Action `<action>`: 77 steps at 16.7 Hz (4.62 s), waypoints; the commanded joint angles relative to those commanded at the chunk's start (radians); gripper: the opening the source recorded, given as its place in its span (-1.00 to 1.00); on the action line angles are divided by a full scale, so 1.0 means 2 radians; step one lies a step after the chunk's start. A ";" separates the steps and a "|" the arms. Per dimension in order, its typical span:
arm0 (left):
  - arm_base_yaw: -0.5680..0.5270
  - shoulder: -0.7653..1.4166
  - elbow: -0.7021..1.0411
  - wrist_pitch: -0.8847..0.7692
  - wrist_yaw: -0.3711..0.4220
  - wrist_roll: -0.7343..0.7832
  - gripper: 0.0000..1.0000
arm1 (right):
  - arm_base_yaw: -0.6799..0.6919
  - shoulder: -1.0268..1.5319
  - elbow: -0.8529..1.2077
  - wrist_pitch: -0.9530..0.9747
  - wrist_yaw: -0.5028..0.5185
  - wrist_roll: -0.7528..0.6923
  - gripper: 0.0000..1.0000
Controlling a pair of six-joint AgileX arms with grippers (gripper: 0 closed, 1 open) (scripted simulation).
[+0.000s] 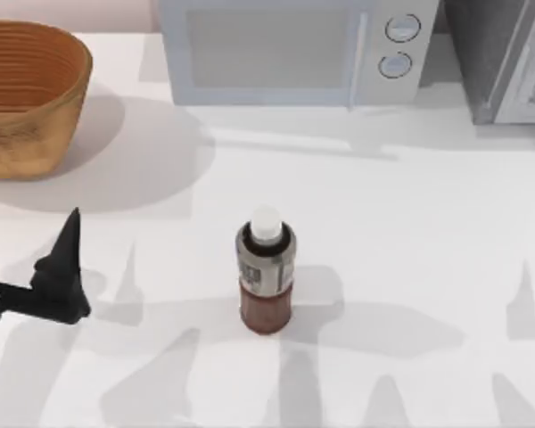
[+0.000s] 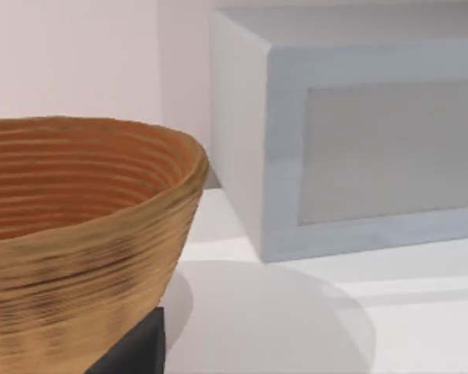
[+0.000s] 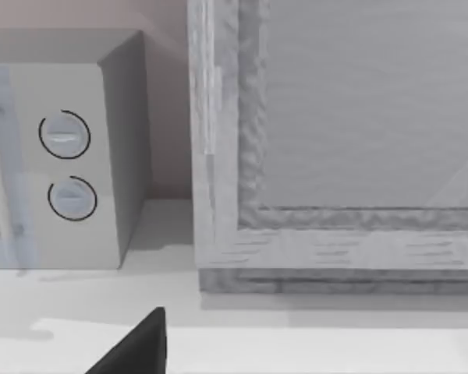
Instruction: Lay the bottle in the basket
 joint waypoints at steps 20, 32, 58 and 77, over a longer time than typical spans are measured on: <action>-0.224 0.630 0.027 0.572 0.043 0.013 1.00 | 0.000 0.000 0.000 0.000 0.000 0.000 1.00; -0.235 0.663 0.044 0.584 0.043 0.014 1.00 | 0.000 0.000 0.000 0.000 0.000 0.000 1.00; -0.251 0.703 0.166 0.502 0.028 0.012 -1.00 | 0.000 0.000 0.000 0.000 0.000 0.000 1.00; -0.076 0.526 0.397 0.246 0.067 0.035 -1.00 | 0.000 0.000 0.000 0.000 0.000 0.000 1.00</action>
